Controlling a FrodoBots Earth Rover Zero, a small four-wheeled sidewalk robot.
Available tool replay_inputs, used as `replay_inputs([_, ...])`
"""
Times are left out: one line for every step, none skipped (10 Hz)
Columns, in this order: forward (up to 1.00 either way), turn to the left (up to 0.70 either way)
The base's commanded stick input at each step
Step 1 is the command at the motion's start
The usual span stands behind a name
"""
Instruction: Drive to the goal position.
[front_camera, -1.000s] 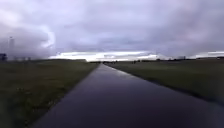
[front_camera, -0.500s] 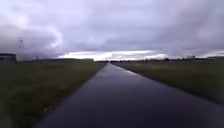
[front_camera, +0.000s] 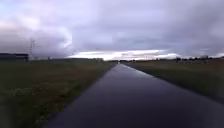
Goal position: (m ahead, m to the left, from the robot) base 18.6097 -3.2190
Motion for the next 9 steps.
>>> replay_inputs([0.70,0.20])
replay_inputs([0.70,0.03])
replay_inputs([0.70,0.00])
replay_inputs([0.70,0.00])
replay_inputs([0.70,0.00])
replay_inputs([0.70,0.00])
replay_inputs([0.70,0.00])
replay_inputs([0.70,0.00])
replay_inputs([0.70,-0.17])
